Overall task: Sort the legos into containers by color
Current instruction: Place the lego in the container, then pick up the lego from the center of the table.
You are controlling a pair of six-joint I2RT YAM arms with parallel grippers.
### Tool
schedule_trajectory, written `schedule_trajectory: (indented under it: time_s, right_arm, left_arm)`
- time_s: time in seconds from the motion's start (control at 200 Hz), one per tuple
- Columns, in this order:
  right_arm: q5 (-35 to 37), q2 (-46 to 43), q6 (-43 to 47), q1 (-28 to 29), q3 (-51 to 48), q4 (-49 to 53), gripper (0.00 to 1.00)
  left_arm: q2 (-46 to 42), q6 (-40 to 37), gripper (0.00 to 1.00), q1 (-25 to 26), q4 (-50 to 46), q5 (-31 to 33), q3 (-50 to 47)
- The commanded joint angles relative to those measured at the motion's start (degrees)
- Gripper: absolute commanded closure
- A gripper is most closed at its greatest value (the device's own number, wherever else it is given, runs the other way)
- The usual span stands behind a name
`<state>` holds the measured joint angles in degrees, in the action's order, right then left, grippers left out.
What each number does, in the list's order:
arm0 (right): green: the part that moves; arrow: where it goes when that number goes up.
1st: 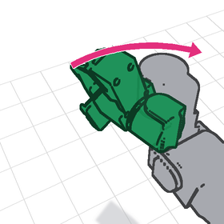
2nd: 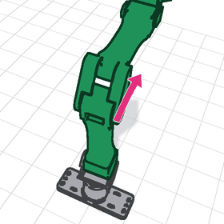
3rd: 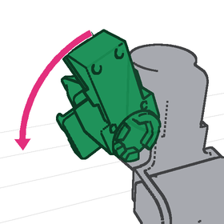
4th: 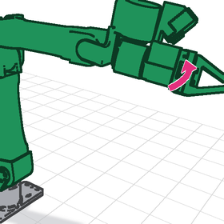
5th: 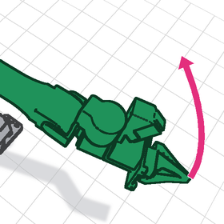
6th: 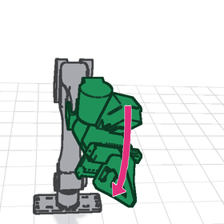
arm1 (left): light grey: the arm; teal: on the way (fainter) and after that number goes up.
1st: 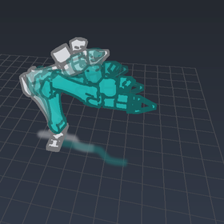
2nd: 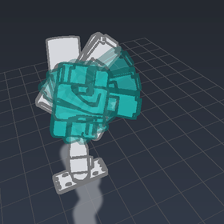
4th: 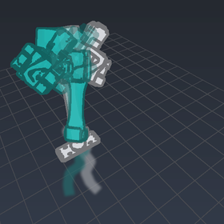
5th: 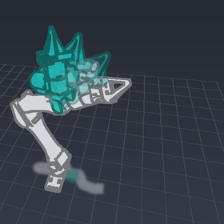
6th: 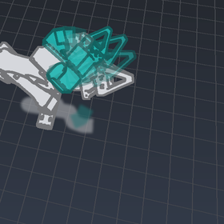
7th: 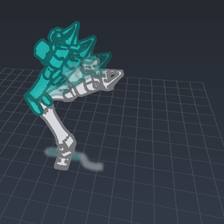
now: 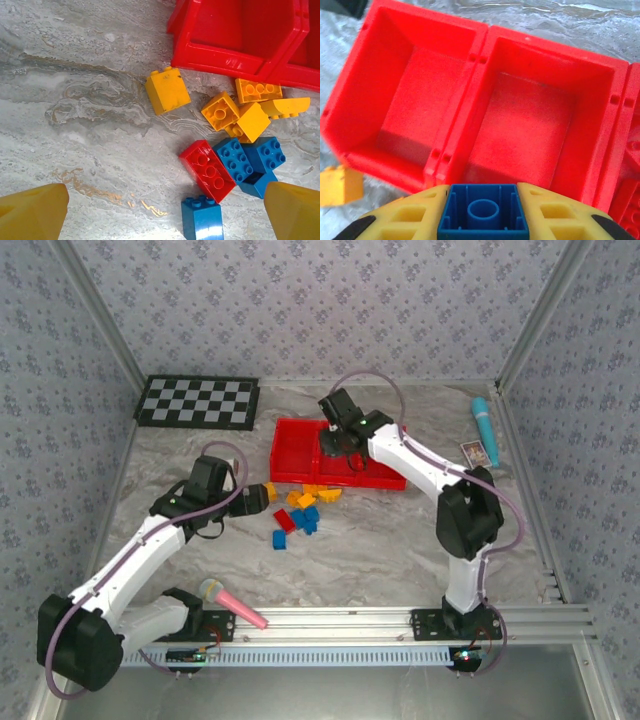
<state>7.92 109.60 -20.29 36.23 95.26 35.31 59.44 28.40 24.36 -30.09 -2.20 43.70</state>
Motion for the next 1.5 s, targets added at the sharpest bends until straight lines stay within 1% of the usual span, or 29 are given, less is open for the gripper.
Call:
schedule_trajectory:
  time_s: [0.0,0.055,0.175,0.225,0.295,0.32,0.425,0.51,0.595,0.685,0.755,0.845,0.94,1.064,1.074,1.154,1.264,1.319,1.394,1.499]
  right_arm:
    - [-2.3,4.9,-0.4,-1.4,2.7,0.8,0.71]
    - [-2.8,6.4,-1.1,-2.3,3.3,-0.1,0.71]
    - [-4.0,8.8,-3.5,-3.4,4.3,-0.3,0.64]
    - [-4.4,9.2,-4.3,-3.9,4.8,-0.2,0.57]
    - [-3.9,8.9,-4.3,-3.9,4.7,-0.5,0.41]
    - [-3.8,8.7,-4.3,-3.8,4.6,-0.3,0.38]
    - [-3.8,7.3,-3.8,-3.4,4.2,0.7,0.27]
    - [-4.0,5.1,-3.9,-3.3,2.8,0.5,0.21]
    - [-4.1,1.7,-3.9,-3.4,0.4,-0.6,0.16]
    - [-4.3,-2.8,-4.1,-3.3,-2.8,-3.3,0.12]
    - [-4.4,-7.0,-4.2,-3.3,-5.6,-4.7,0.11]
    - [-3.6,-13.0,-4.2,-3.5,-10.2,-6.9,0.1]
    - [-1.6,-20.4,-3.8,-3.8,-16.2,-9.1,0.09]
    - [0.1,-30.6,-3.3,-5.2,-24.9,-10.8,0.09]
    - [0.2,-31.4,-3.3,-5.3,-25.6,-10.9,0.09]
    - [0.9,-38.0,-3.9,-7.1,-32.4,-11.2,0.06]
    - [0.4,-46.0,-5.1,-11.4,-39.5,-10.9,0.05]
    - [-0.3,-49.4,-5.6,-13.7,-42.3,-10.1,0.05]
    - [-1.2,-53.4,-6.4,-16.8,-45.3,-8.8,0.05]
    - [-4.2,-56.7,-6.9,-20.7,-47.6,-6.9,0.05]
  left_arm:
    - [0.3,-1.2,0.0,-0.3,1.4,-2.0,1.1]
    - [0.6,-1.4,0.0,-0.3,1.6,-2.9,1.2]
    - [1.4,-1.9,0.0,-0.3,3.1,-6.0,1.3]
    - [1.5,-2.1,0.0,-0.2,4.0,-7.6,1.3]
    - [1.8,-2.8,0.0,0.2,5.6,-10.1,1.0]
    - [1.9,-3.1,0.0,0.6,6.1,-10.6,1.0]
    - [2.8,-5.4,0.0,3.8,7.1,-11.1,1.9]
    - [4.4,-7.9,0.0,7.2,6.9,-10.2,3.4]
    - [6.4,-12.1,0.0,10.6,6.4,-10.3,5.0]
    - [8.2,-18.1,0.0,14.8,5.3,-8.6,7.1]
    - [10.3,-21.9,0.0,16.9,3.8,-6.8,9.5]
    - [14.0,-25.2,0.0,17.8,1.5,-6.8,13.5]
    - [19.3,-29.1,0.0,18.3,-1.8,-8.8,18.8]
    - [28.6,-34.9,0.05,18.8,-8.5,-11.8,28.3]
    - [29.4,-35.2,0.05,18.8,-10.2,-11.8,29.1]
    - [35.9,-37.8,0.1,19.2,-15.7,-10.5,35.5]
    - [43.8,-39.4,0.15,20.6,-20.5,-6.0,43.1]
    - [47.1,-40.3,0.16,21.9,-21.8,-3.6,46.0]
    - [50.9,-41.4,0.22,23.7,-22.9,-1.1,49.2]
    - [55.5,-42.0,0.26,25.1,-23.8,1.2,53.1]
